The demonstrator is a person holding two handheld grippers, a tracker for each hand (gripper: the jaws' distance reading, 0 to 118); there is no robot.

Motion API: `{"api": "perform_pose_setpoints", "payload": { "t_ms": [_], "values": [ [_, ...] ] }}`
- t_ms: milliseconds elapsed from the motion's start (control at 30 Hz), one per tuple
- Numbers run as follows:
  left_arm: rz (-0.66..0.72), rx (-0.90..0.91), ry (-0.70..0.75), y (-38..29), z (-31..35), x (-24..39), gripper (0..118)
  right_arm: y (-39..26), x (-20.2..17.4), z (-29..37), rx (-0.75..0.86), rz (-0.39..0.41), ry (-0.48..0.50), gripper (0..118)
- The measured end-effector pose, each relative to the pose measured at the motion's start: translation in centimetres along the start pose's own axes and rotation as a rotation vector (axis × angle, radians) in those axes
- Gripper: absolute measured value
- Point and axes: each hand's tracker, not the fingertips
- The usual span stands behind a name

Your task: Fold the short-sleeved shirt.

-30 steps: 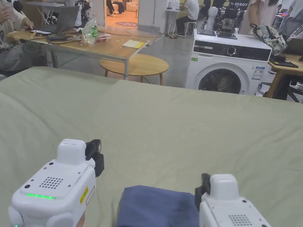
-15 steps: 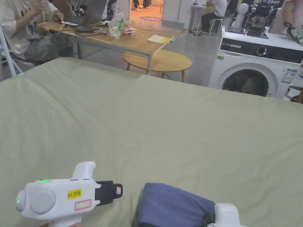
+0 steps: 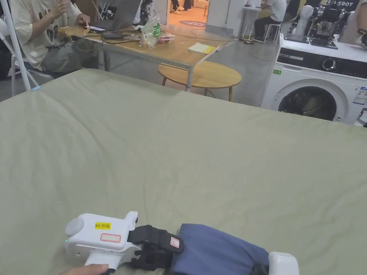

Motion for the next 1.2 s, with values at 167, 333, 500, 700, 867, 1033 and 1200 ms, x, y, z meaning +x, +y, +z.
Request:
{"api": "perform_pose_setpoints", "payload": {
  "t_ms": [167,333,500,700,867,1033,1200],
  "values": [
    [-0.040,-0.041,0.013,0.4,-2.7,0.6,68,-0.1,-0.2,0.0,0.003,0.000,-0.008,0],
    [-0.022,-0.055,-0.007,0.3,-3.9,0.3,68,-0.2,-0.2,0.0,0.007,-0.003,-0.013,0],
    [-0.073,-0.043,0.115,-0.4,-5.2,1.1,32,-0.4,-0.3,0.0,0.011,0.002,-0.020,0],
    [-0.092,-0.017,0.137,-1.4,-5.0,1.5,22,-0.3,-0.1,0.1,0.017,-0.005,-0.012,0],
    [-0.135,0.003,0.146,-1.6,-4.2,2.8,22,-0.4,-0.4,1.0,0.057,0.031,-0.014,0],
    [-0.169,0.034,0.164,-1.7,-2.1,4.9,22,2.5,0.1,3.4,0.265,0.031,-0.047,0],
    [-0.171,0.069,0.169,-1.2,1.5,6.9,22,6.9,0.1,5.8,0.512,0.017,-0.067,0]
  ]
}}
